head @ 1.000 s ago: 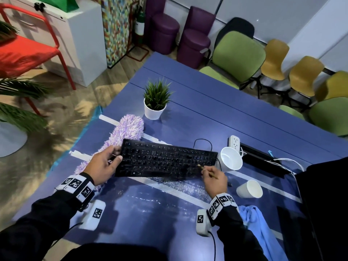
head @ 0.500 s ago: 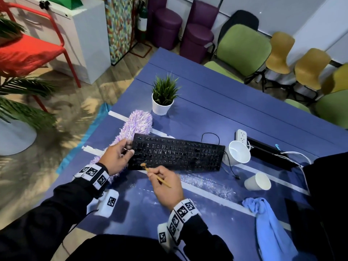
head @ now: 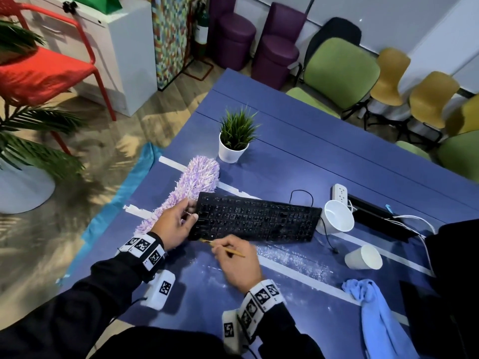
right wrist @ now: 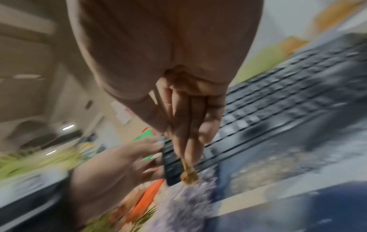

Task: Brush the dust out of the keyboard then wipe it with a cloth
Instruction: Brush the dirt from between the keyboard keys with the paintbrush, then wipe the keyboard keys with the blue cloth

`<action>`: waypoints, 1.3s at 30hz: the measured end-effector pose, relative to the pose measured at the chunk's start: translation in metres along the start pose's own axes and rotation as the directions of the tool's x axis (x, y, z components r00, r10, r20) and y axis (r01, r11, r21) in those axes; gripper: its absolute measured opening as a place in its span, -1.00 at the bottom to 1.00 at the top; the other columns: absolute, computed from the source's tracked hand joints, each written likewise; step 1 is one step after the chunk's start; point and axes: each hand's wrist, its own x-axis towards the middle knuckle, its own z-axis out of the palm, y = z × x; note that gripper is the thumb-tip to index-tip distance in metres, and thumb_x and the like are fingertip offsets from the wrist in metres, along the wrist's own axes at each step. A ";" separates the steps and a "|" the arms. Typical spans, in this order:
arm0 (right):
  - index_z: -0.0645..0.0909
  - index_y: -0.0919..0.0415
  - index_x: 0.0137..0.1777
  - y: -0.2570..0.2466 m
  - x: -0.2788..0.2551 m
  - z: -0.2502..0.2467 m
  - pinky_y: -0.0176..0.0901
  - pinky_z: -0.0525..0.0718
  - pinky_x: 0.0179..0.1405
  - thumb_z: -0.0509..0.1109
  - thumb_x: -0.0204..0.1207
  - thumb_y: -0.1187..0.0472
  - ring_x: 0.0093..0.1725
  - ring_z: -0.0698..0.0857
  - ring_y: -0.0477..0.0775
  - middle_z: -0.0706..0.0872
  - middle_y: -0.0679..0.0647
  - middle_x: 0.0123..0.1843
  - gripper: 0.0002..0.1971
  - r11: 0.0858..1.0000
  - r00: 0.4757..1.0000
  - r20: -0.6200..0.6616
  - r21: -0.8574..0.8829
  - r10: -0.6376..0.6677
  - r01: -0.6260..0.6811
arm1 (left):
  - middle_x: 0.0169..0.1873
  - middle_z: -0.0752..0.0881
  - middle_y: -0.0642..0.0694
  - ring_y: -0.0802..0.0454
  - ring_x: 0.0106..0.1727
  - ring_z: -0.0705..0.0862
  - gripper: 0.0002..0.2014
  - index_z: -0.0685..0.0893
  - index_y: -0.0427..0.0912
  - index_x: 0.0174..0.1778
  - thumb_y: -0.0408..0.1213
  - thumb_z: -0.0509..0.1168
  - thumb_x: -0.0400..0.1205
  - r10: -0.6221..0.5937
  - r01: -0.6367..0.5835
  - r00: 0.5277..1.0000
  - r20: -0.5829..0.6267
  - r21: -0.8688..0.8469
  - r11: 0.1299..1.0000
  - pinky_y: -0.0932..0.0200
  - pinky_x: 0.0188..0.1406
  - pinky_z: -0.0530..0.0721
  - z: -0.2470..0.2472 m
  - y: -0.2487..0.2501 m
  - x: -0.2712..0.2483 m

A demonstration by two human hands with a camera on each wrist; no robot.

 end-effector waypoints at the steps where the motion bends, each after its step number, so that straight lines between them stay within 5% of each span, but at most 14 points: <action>1: 0.73 0.02 -0.17 0.009 0.000 -0.012 -0.08 0.78 -0.25 0.39 0.53 0.20 -0.30 0.77 -0.07 0.84 -0.04 -0.22 -0.88 0.999 0.997 -0.073 0.018 0.040 -0.039 | -0.06 0.72 0.14 0.25 -0.03 0.68 -0.77 0.53 0.14 0.08 -0.31 0.25 0.63 0.010 -0.010 1.000 -0.008 0.001 1.000 0.39 0.04 0.56 0.000 0.000 0.000; 5: 0.73 0.11 -0.18 0.053 -0.023 -0.066 -0.24 0.72 -0.23 0.42 0.54 0.39 -0.27 0.74 0.02 0.83 0.01 -0.29 -0.83 0.983 0.938 -0.308 0.141 0.159 -0.121 | -0.08 0.69 0.08 0.37 -0.13 0.61 -0.78 0.53 0.04 0.10 -0.39 0.20 0.67 0.003 -0.005 0.998 -0.067 -0.025 1.000 0.64 -0.11 0.42 0.001 0.004 -0.001; 8: 0.68 0.02 -0.12 0.089 -0.050 -0.092 -0.21 0.67 -0.19 0.41 0.56 0.30 -0.28 0.73 -0.03 0.81 -0.10 -0.25 -0.86 0.978 0.888 -0.421 -0.011 0.184 -0.208 | -0.06 0.70 0.04 0.40 -0.09 0.61 -0.83 0.54 -0.08 0.13 -0.39 0.17 0.68 -0.077 0.071 0.995 -0.067 -0.088 0.994 0.61 -0.12 0.43 0.002 -0.003 0.000; 11: 0.58 -0.15 -0.12 0.124 -0.073 -0.111 -0.13 0.52 -0.15 0.33 0.61 0.26 -0.23 0.71 0.14 0.80 0.02 -0.24 -0.78 0.932 0.818 -0.531 -0.135 0.220 -0.337 | -0.10 0.69 0.08 0.35 -0.12 0.61 -0.87 0.54 -0.10 0.07 -0.38 0.18 0.68 -0.154 0.146 0.986 -0.059 -0.119 0.982 0.63 -0.14 0.41 0.007 -0.006 -0.005; 13: 0.60 -0.15 0.00 0.147 -0.084 -0.122 -0.08 0.53 -0.09 0.27 0.64 0.25 -0.13 0.70 0.28 0.80 0.21 -0.02 -0.79 0.898 0.760 -0.604 -0.159 0.240 -0.410 | -0.14 0.69 0.04 0.20 -0.12 0.62 -0.90 0.53 -0.10 0.04 -0.37 0.19 0.67 -0.202 0.196 0.979 -0.038 -0.124 0.973 0.48 -0.07 0.46 0.008 -0.012 -0.010; 15: 0.63 0.08 0.24 0.175 -0.091 -0.131 0.06 0.60 0.07 0.25 0.64 0.26 0.06 0.70 0.38 0.75 0.28 0.17 -0.76 0.848 0.720 -0.643 -0.203 0.261 -0.489 | -0.23 0.69 0.06 0.05 -0.17 0.63 -0.89 0.53 0.00 -0.05 -0.33 0.23 0.66 -0.240 0.243 0.970 0.045 -0.126 0.962 0.16 -0.03 0.54 0.009 -0.027 -0.016; 18: 0.49 0.08 0.48 0.204 -0.099 -0.140 0.18 0.61 0.21 0.29 0.57 0.25 0.22 0.65 0.41 0.68 0.31 0.28 -0.55 0.741 0.730 -0.599 -0.317 0.328 -0.593 | -0.32 0.63 0.04 0.00 -0.30 0.57 -0.92 0.52 0.01 -0.11 -0.28 0.27 0.60 -0.353 0.375 0.924 0.146 -0.169 0.912 -0.06 -0.22 0.61 0.011 -0.046 -0.024; 20: 0.44 0.10 0.52 0.212 -0.103 -0.146 0.18 0.63 0.25 0.31 0.53 0.26 0.25 0.64 0.38 0.67 0.33 0.29 -0.48 0.713 0.739 -0.568 -0.343 0.362 -0.612 | -0.31 0.54 -0.15 -0.02 -0.38 0.53 -0.87 0.47 -0.15 -0.11 -0.48 0.22 0.64 -0.449 0.475 0.879 0.158 -0.214 0.854 0.06 -0.44 0.63 0.020 -0.048 -0.030; 23: 0.44 0.12 0.46 0.225 -0.106 -0.156 0.16 0.65 0.14 0.28 0.54 0.27 0.17 0.68 0.39 0.71 0.34 0.16 -0.54 0.726 0.762 -0.552 -0.362 0.338 -0.584 | -0.37 0.44 -0.19 -0.03 -0.43 0.49 -0.78 0.40 -0.23 -0.19 -0.64 0.15 0.62 -0.533 0.564 0.825 0.187 -0.214 0.798 0.23 -0.63 0.64 0.032 -0.046 -0.042; 31: 0.44 0.32 0.51 0.260 -0.107 -0.163 0.24 0.62 0.19 0.19 0.43 0.51 0.39 0.52 0.44 0.60 0.38 0.35 -0.41 0.730 0.830 -0.495 -0.464 0.256 -0.502 | -0.36 0.69 -0.26 -0.12 -0.38 0.69 -0.69 0.44 -0.20 0.11 -0.66 0.19 0.59 -0.589 0.630 0.730 0.346 -0.006 0.777 0.11 -0.42 0.67 0.040 -0.059 -0.080; 35: 0.56 0.43 0.36 0.270 -0.107 -0.165 0.21 0.71 0.05 0.03 0.31 0.39 0.23 0.62 0.54 0.65 0.43 0.24 -0.41 0.761 0.840 -0.510 -0.466 0.185 -0.451 | -0.23 0.71 -0.52 -0.27 -0.31 0.73 -0.63 0.45 -0.28 0.23 -0.68 0.22 0.57 -0.601 0.641 0.718 0.351 0.006 0.768 -0.02 -0.32 0.75 0.027 -0.059 -0.095; 39: 0.44 0.28 0.52 0.280 -0.108 -0.170 0.24 0.55 0.35 0.03 0.33 0.33 0.50 0.40 0.48 0.51 0.37 0.46 -0.32 0.747 0.868 -0.460 -0.507 0.187 -0.430 | -0.19 0.72 -0.53 -0.22 -0.29 0.74 -0.61 0.48 -0.10 0.19 -0.64 0.23 0.57 -0.594 0.611 0.731 0.337 0.065 0.789 0.09 -0.33 0.75 0.020 -0.047 -0.098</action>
